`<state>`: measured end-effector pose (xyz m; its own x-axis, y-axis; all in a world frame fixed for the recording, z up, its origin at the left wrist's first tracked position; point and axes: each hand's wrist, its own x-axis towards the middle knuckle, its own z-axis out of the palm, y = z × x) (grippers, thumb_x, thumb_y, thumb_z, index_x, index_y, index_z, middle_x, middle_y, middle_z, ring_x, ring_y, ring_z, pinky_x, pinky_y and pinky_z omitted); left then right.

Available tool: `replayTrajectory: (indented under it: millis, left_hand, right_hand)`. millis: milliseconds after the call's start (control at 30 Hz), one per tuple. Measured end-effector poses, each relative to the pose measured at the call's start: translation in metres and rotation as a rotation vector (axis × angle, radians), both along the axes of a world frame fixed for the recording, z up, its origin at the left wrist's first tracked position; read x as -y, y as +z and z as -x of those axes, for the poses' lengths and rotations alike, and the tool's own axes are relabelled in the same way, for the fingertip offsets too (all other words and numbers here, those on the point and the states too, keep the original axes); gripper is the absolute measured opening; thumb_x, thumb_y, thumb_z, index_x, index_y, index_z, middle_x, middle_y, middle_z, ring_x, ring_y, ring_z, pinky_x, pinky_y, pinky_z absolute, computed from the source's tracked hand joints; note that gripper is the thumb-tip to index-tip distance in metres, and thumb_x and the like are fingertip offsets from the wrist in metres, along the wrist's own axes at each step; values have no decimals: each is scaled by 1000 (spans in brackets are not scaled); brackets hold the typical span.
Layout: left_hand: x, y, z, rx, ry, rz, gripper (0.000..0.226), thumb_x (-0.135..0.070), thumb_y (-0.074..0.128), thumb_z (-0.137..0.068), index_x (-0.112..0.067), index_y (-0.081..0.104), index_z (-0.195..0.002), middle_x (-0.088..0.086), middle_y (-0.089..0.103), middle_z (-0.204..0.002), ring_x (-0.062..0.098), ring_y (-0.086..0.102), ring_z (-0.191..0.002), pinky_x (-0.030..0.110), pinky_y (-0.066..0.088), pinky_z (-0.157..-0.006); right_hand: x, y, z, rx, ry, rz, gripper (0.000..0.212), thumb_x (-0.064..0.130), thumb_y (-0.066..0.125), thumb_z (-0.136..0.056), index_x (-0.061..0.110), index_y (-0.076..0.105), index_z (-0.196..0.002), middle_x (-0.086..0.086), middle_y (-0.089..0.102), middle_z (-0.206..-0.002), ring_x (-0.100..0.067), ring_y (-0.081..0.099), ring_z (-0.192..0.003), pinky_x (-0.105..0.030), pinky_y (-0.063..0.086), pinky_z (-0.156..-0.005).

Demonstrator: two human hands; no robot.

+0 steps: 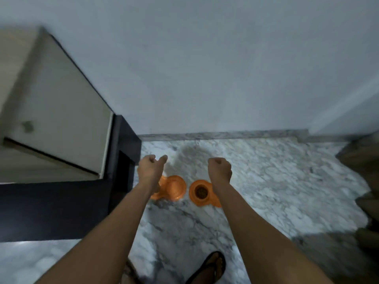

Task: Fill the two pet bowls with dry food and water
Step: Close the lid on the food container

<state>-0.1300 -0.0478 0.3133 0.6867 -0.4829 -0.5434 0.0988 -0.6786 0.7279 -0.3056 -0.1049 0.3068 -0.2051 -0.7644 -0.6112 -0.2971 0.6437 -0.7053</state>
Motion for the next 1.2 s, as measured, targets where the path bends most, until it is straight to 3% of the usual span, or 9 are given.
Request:
replayTrajectory:
  millis: [100,200,267,367,467,567,767,967,1200]
  left_hand:
    - [-24,69,-35,33,32,74,39,-42,75,-73,-11,64,-94,6,62,-78,23,55,-77,47,53,-87]
    - [-51,124,-82,52,96,121,45,-38,74,-75,-4,66,-102,16,67,-84,31,63,-83,44,53,-88]
    - [-73,155,-118,93,105,143,40,-29,73,-81,7,65,-97,26,67,-85,40,65,-87,43,53,-79]
    - [-107,191,-171,98,94,179,24,-16,72,-83,5,62,-77,8,53,-59,22,53,-67,30,40,-61]
    - [-143,215,-225,116,107,216,23,-13,73,-83,7,68,-93,13,68,-78,15,55,-77,20,43,-66]
    - [-181,242,-274,137,103,242,34,-20,75,-82,5,69,-104,17,72,-104,23,65,-95,26,47,-84]
    - [-257,275,-365,177,114,257,33,-25,73,-83,-1,69,-105,10,71,-108,25,64,-105,26,45,-89]
    - [-305,288,-442,204,192,297,28,-30,73,-83,-9,71,-100,6,71,-106,23,64,-105,31,48,-93]
    - [-344,280,-545,232,253,272,30,-31,71,-85,-9,70,-104,2,69,-106,19,61,-104,26,45,-92]
  right_hand:
    - [-19,67,-36,24,74,77,17,22,55,-87,15,66,-99,-10,67,-95,-24,60,-77,-32,47,-63]
    - [-46,129,-80,58,148,130,9,18,56,-88,15,64,-84,-5,62,-80,-23,57,-70,-26,42,-60]
    - [-65,161,-113,69,168,193,26,12,55,-87,19,50,-62,1,46,-63,-22,44,-65,-28,36,-61]
    - [-94,202,-162,92,232,210,30,11,54,-85,20,43,-59,2,42,-60,-19,39,-64,-31,34,-63]
    - [-123,233,-210,91,258,251,21,12,57,-85,17,52,-65,0,50,-63,-21,46,-63,-29,38,-60]
    - [-151,256,-261,74,287,294,15,14,57,-85,15,58,-71,-3,57,-69,-21,50,-66,-30,41,-65]
    - [-203,286,-363,80,404,352,21,18,58,-88,17,55,-67,-5,57,-68,-25,54,-70,-32,43,-68]
    - [-231,311,-461,108,533,406,21,12,54,-93,14,51,-72,0,51,-65,-11,48,-57,-20,35,-51]
    - [-253,304,-598,121,630,428,20,16,59,-88,15,57,-68,-3,57,-68,-21,53,-69,-27,38,-65]
